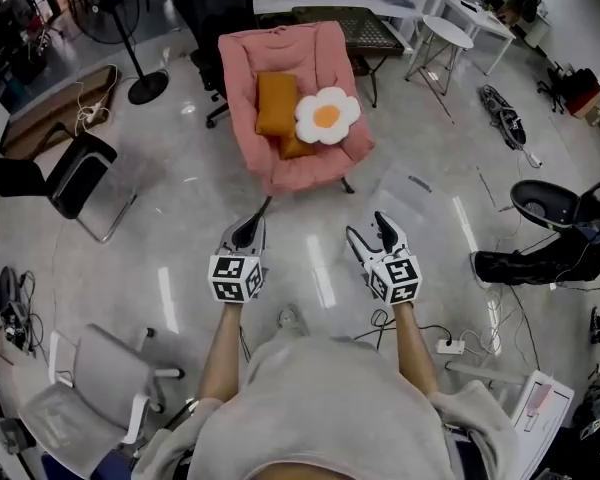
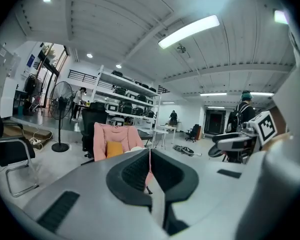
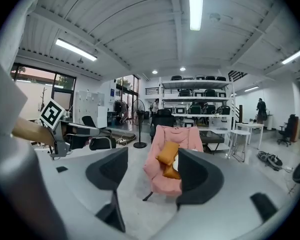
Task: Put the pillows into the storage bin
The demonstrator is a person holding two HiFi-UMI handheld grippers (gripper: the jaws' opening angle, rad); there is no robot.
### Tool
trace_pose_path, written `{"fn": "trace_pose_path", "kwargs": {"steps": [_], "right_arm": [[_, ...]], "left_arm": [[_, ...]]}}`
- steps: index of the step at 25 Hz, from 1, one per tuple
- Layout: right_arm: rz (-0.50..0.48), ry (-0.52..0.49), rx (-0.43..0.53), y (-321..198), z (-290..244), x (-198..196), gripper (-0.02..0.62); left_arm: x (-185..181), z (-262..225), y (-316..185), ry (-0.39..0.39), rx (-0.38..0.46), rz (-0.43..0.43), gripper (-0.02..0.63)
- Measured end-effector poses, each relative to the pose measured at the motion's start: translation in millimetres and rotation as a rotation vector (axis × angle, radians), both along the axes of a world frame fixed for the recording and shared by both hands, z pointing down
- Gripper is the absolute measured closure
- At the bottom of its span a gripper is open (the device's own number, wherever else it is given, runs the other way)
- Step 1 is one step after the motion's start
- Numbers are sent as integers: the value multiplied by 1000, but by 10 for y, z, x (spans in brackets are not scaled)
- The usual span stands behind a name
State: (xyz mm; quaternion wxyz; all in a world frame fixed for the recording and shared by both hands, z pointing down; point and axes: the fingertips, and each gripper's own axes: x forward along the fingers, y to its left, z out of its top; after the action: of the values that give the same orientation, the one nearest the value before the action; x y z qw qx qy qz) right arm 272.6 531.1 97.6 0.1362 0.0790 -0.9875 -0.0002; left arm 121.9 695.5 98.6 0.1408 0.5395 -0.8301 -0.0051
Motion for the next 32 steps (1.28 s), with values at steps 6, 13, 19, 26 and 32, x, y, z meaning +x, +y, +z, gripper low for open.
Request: {"fn": "trace_pose_path", "kwargs": {"steps": [6,13,19,26,32], "right_arm": [[9,24,-2,-172,104,-431,302],[28,25,-25,-589,249,-861,304],[12,11,-53,-1084,361,-1440,304],[-70,26,-104,-1896,527,-2437,302],[-142,43,-137,-2704,593,-3274,287]], "left_arm": [[-468,111,-204,23,-4,12,591],[-910,218,-654,26,-34,37,591],[-1413,244,-1158,10,-58,35,591],[-2246,316,-1914,27,-102,-37,591],[-2955,361,-2577,52,-140,-120,591]]}}
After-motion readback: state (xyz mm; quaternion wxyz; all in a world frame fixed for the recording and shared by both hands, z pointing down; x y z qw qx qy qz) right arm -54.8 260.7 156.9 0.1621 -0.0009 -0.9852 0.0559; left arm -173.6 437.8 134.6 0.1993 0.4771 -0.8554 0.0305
